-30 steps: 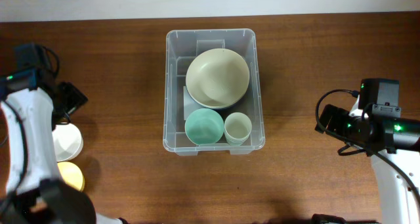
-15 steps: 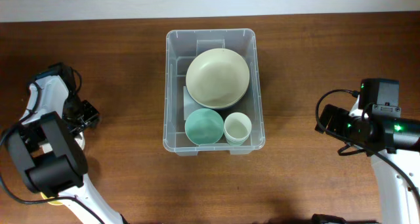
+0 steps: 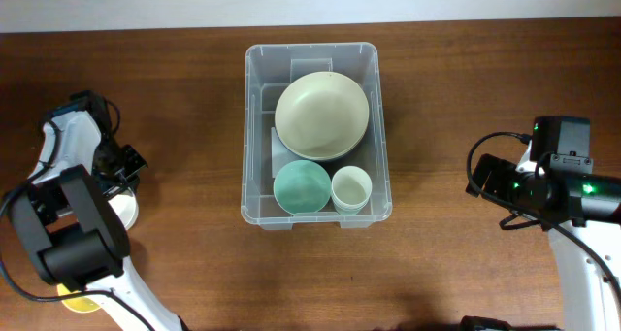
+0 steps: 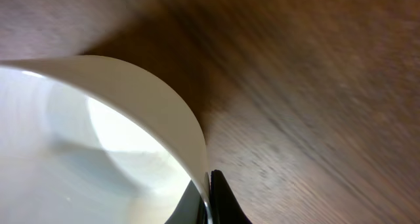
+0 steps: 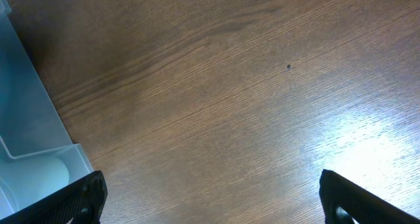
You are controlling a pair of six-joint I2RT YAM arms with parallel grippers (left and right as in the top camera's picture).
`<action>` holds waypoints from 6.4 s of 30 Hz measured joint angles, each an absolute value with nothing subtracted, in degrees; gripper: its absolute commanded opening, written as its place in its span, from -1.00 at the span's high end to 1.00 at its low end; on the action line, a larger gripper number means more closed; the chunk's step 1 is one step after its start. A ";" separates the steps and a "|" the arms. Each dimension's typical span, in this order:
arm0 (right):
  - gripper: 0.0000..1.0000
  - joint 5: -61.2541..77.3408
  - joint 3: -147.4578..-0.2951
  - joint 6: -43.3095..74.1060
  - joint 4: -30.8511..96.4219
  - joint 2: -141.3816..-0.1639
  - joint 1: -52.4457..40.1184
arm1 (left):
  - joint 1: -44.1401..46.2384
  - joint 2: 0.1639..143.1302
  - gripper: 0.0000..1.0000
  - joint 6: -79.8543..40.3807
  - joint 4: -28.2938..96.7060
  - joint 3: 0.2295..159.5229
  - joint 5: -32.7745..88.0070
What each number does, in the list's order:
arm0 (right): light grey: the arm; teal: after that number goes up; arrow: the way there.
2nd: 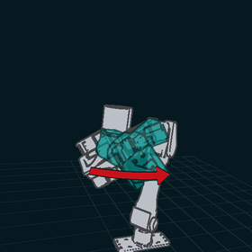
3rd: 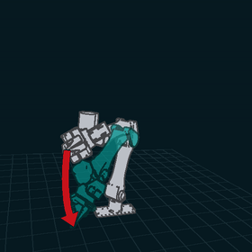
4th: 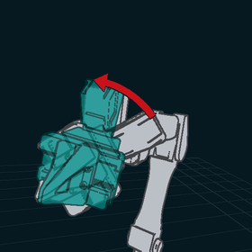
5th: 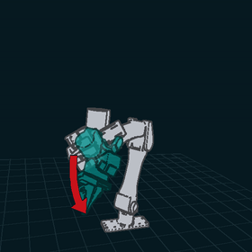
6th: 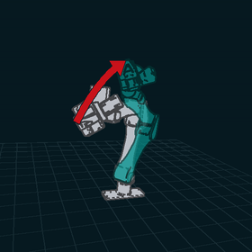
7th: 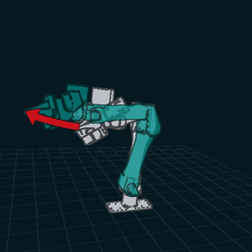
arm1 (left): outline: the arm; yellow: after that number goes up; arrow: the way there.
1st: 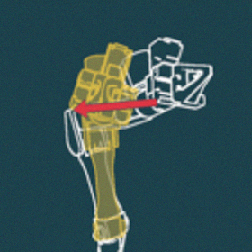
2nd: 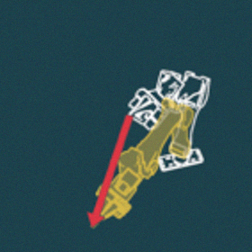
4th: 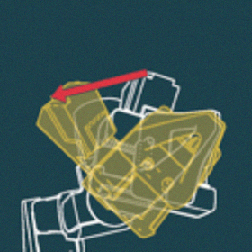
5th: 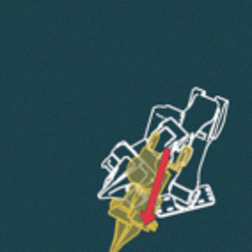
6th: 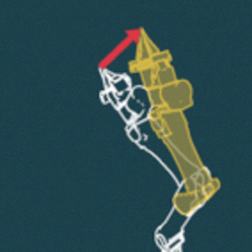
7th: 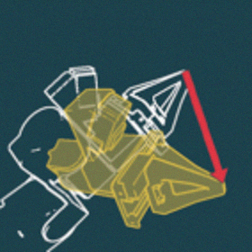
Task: Pack container
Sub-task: 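Move the left gripper to the white cup at the left and grasp it, then lower the white cup into the mint-green cup in the container, then move the left gripper to the yellow cup and grasp its rim, then carry the yellow cup into the container and stack it on the cups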
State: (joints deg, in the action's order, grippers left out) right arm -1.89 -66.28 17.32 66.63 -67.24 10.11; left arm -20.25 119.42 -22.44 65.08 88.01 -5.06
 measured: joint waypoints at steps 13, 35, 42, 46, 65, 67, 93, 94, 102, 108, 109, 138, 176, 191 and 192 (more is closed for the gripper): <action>-0.98 -1.89 -66.28 17.30 66.63 -67.24 10.11 | 6.35 88.31 0.99 -22.55 64.66 92.29 -0.38; -0.98 -1.89 -66.28 17.32 66.63 -67.24 10.11 | 36.27 105.12 0.39 -25.58 62.57 92.36 6.07; -0.98 -1.89 -66.28 17.30 66.63 -67.24 10.11 | 36.18 107.04 0.04 -26.26 64.66 92.38 7.07; -0.98 -1.89 -66.28 17.32 66.63 -67.24 10.11 | 34.37 105.75 0.00 -28.45 68.01 92.38 0.99; -0.98 -1.87 -66.28 17.32 66.30 -67.24 10.11 | -22.41 77.43 -0.61 -33.95 75.64 83.77 -8.99; -0.98 -1.87 -66.28 17.34 66.35 -67.24 10.11 | -25.34 77.62 -0.60 -33.93 72.82 78.02 -8.12; -0.98 -1.87 -66.28 17.34 66.61 -67.24 10.09 | -36.73 90.39 0.24 -30.48 43.05 44.07 -4.34; -0.98 -1.87 -66.28 17.32 66.61 -67.24 10.11 | -36.73 90.50 0.34 -30.35 43.09 44.10 -4.51; -0.98 -1.87 -66.28 17.34 66.63 -67.24 10.11 | -36.77 90.50 0.95 -29.23 43.88 46.15 -0.84; -0.98 -1.87 -66.28 17.32 66.63 -67.24 10.11 | -35.33 89.08 0.99 -29.15 47.29 51.00 1.32; -0.98 -1.87 -66.28 17.30 66.61 -67.24 10.11 | -34.57 88.47 0.99 -29.15 48.25 51.92 1.65; -0.98 -1.87 -66.28 17.30 66.41 -67.24 10.11 | 30.37 88.44 0.99 -31.59 58.94 87.18 -1.52; -0.98 -1.87 -66.28 17.30 66.50 -67.24 10.11 | 34.15 99.55 0.92 -31.14 57.80 87.18 -1.45; -0.98 -1.87 -66.28 17.32 66.98 -67.24 10.11 | 36.42 99.55 0.99 -30.89 57.89 87.18 -1.19; -0.98 -1.87 -66.28 17.30 67.07 -67.24 10.11 | 36.49 99.55 0.99 -30.89 57.91 87.18 -1.06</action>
State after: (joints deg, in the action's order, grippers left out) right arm -1.87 -66.28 17.30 67.07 -67.24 10.11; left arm 36.49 99.55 -30.89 57.91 87.18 -1.06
